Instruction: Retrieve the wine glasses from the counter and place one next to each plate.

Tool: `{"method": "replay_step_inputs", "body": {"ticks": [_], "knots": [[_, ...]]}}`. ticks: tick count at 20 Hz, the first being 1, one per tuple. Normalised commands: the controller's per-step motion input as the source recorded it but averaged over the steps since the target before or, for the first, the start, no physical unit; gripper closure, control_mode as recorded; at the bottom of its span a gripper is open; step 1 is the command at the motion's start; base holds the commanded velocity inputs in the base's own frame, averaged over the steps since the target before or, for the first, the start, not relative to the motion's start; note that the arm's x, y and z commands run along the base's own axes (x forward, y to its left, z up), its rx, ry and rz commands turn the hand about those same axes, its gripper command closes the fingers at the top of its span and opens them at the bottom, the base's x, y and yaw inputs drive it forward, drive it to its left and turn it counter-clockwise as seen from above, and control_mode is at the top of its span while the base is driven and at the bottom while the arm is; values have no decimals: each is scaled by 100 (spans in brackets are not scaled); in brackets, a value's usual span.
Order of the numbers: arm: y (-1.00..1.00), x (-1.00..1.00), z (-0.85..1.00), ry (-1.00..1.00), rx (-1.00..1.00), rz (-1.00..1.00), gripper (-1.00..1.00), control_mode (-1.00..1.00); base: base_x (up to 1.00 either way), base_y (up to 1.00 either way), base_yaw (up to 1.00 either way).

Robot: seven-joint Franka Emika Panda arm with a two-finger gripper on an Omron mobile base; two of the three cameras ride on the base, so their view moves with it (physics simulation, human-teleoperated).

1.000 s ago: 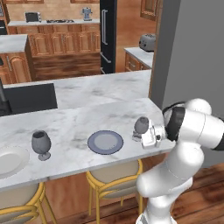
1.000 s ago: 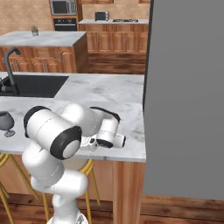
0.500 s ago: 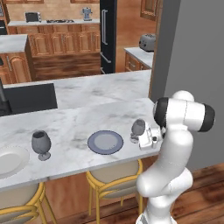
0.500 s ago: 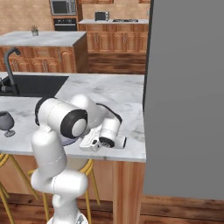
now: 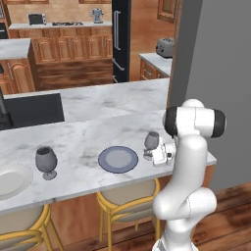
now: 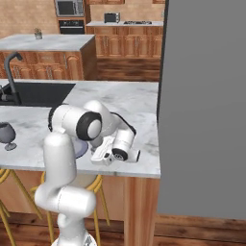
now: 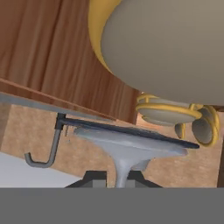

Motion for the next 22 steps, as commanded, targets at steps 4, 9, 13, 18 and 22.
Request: {"method": "replay_step_inputs", "body": {"ticks": [4,9,13,18,22], "knots": [[2,28,-11,0,0,0,100,-100,0,0,0],[1,4,-15,0,0,2,-100,-100,0,0,0],[0,0,-5,0,0,2,-100,-100,0,0,0],[-1,0,0,0,0,0,-100,-100,0,0,0],[-12,0,0,0,0,0,-100,-100,0,0,0]]}}
